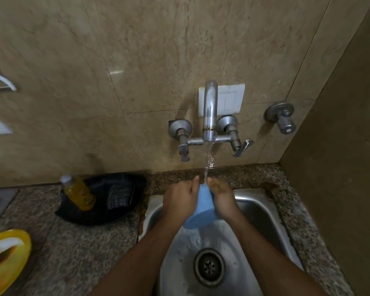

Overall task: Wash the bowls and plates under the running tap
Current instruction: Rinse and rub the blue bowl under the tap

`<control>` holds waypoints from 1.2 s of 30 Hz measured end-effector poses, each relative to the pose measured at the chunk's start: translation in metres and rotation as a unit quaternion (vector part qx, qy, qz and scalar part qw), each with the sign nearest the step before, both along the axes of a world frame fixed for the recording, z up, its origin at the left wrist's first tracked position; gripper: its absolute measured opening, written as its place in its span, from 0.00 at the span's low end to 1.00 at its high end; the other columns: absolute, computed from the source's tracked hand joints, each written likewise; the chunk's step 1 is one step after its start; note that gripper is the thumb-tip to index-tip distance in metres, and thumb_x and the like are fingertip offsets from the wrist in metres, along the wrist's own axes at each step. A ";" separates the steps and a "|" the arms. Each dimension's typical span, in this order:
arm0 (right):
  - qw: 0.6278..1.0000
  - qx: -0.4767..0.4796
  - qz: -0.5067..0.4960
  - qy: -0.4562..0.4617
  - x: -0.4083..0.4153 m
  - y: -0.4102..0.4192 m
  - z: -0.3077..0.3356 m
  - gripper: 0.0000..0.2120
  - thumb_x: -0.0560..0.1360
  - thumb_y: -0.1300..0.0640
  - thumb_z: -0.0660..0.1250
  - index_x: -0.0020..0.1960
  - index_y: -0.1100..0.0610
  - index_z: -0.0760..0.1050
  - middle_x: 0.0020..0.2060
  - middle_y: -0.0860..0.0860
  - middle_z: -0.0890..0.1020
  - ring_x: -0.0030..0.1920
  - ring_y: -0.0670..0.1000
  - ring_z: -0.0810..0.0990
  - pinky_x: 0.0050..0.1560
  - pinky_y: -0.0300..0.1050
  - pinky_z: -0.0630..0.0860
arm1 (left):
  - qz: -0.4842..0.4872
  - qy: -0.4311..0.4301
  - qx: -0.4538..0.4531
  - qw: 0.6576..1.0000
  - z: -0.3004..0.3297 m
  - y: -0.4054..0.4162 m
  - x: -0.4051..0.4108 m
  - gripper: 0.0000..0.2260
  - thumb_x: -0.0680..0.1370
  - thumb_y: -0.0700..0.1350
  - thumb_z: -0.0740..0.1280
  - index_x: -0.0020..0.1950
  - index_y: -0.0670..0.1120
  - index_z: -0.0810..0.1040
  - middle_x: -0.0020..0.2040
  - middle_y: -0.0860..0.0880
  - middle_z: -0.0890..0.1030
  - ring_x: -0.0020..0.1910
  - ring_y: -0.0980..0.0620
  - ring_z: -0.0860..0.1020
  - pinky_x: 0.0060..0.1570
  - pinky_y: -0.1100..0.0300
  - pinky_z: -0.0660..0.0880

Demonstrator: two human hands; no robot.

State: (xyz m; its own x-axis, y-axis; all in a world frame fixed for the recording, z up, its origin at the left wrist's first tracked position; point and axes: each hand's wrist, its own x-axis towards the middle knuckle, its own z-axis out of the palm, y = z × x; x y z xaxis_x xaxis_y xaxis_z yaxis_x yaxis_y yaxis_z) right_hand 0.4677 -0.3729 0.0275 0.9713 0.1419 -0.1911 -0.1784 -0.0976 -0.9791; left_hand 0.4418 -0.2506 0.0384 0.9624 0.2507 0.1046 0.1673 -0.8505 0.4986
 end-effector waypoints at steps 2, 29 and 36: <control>0.985 -0.131 0.049 -0.102 -0.012 0.007 0.001 0.12 0.83 0.54 0.57 0.58 0.55 0.77 0.55 0.50 0.80 0.54 0.47 0.78 0.56 0.45 0.72 | 0.040 -0.024 -0.006 0.999 -0.003 -0.001 0.001 0.26 0.83 0.57 0.52 0.43 0.43 0.83 0.41 0.44 0.85 0.43 0.44 0.82 0.43 0.55 0.75; 0.917 -0.284 0.089 -0.265 -0.045 -0.006 -0.019 0.26 0.81 0.48 0.47 0.77 0.54 0.61 0.76 0.48 0.62 0.75 0.43 0.59 0.74 0.37 0.53 | 0.158 -0.065 -0.085 0.982 -0.003 -0.012 -0.005 0.24 0.83 0.51 0.54 0.36 0.42 0.81 0.36 0.43 0.83 0.37 0.45 0.80 0.37 0.59 0.67; 0.917 -0.269 0.106 -0.276 -0.049 -0.012 -0.021 0.26 0.81 0.47 0.47 0.78 0.51 0.57 0.75 0.42 0.58 0.76 0.41 0.55 0.74 0.35 0.53 | 0.172 -0.091 -0.125 0.973 -0.004 -0.012 -0.009 0.21 0.83 0.48 0.58 0.38 0.38 0.82 0.37 0.40 0.83 0.38 0.42 0.80 0.38 0.59 0.66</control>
State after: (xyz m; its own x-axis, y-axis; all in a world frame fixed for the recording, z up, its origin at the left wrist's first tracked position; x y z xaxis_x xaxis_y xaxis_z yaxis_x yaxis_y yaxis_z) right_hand 0.4191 -0.3851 0.0069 0.9023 0.3685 0.2238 0.4090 -0.5673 -0.7148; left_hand 0.4331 -0.2626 0.0344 0.7885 0.5938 0.1604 0.3092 -0.6081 0.7311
